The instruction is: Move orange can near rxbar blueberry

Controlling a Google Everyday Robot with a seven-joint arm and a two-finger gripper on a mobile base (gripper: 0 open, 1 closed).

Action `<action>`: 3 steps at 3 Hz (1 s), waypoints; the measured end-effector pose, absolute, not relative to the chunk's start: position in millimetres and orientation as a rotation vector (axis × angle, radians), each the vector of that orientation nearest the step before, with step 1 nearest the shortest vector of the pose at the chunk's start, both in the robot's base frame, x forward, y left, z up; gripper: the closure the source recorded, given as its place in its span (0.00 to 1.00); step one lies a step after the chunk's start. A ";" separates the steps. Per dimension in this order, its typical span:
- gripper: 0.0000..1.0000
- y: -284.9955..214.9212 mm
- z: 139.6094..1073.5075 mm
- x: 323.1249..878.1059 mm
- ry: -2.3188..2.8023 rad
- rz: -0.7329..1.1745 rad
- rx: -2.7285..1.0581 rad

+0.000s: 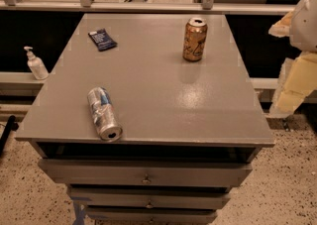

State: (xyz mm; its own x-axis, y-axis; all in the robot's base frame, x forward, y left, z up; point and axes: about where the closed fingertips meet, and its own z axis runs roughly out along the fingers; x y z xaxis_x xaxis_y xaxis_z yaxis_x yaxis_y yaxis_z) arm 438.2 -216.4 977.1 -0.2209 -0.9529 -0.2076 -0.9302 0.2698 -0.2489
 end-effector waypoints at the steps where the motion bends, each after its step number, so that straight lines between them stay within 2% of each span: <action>1: 0.00 -216.4 977.1 438.3 2.229 -0.102 -1.723; 2: 0.00 -215.9 974.2 447.9 2.189 -0.091 -1.714; 3: 0.00 -222.9 957.9 482.4 2.143 -0.020 -1.632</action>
Offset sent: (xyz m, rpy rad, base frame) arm 0.0250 0.0000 -0.0127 0.0672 -0.0468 0.0375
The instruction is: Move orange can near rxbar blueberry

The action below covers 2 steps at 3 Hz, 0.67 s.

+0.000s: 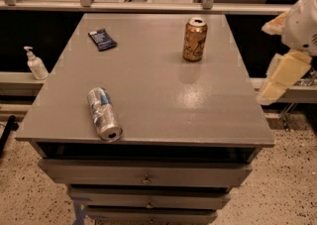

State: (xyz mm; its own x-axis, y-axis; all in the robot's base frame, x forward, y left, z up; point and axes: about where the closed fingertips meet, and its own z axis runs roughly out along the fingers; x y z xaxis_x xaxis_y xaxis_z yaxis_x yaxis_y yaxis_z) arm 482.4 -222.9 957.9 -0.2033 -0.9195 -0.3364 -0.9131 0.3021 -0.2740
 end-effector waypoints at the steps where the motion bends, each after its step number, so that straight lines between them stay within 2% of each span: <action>1: 0.00 -225.9 937.8 533.1 2.080 0.098 -1.485; 2: 0.00 -217.5 918.9 579.1 1.989 0.219 -1.344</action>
Offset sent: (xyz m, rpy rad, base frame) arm 0.1571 0.0093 -0.0536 0.5640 -0.1975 -0.0980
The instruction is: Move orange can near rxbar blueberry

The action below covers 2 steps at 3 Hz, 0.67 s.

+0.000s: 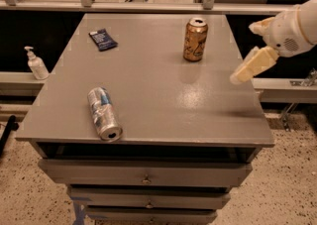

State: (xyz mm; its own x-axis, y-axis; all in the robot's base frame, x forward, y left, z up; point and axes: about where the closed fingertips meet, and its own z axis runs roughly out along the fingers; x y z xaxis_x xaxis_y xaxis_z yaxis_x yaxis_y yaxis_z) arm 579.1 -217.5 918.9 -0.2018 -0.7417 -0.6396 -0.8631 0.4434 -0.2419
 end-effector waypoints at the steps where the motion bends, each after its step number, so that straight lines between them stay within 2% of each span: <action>1: 0.00 -199.1 907.5 624.4 1.872 0.334 -1.211; 2: 0.00 -199.0 907.5 624.4 1.872 0.334 -1.211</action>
Offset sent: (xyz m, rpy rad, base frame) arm 0.0364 0.0130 -0.0078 0.1442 -0.0602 -0.0088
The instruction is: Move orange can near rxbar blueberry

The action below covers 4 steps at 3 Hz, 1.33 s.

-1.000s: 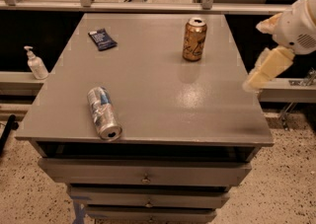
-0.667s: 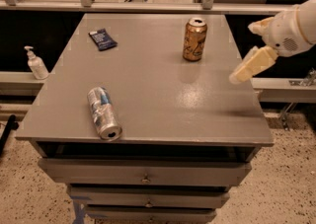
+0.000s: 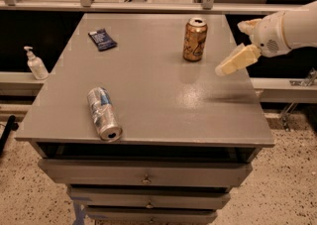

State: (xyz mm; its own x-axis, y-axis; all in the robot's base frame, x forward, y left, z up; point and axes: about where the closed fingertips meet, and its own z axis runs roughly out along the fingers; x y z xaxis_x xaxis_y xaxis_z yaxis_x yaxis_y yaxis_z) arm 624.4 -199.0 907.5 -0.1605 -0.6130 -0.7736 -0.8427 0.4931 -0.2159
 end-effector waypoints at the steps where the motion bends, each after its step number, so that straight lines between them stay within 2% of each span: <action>1: 0.00 -177.1 905.0 641.0 1.815 0.385 -1.164; 3: 0.00 -122.8 904.9 697.6 1.659 0.507 -0.978; 4: 0.18 -110.2 897.0 718.6 1.636 0.509 -0.888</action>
Offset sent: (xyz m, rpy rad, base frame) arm 0.0901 0.0808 0.0026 0.3853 -0.1586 -0.0448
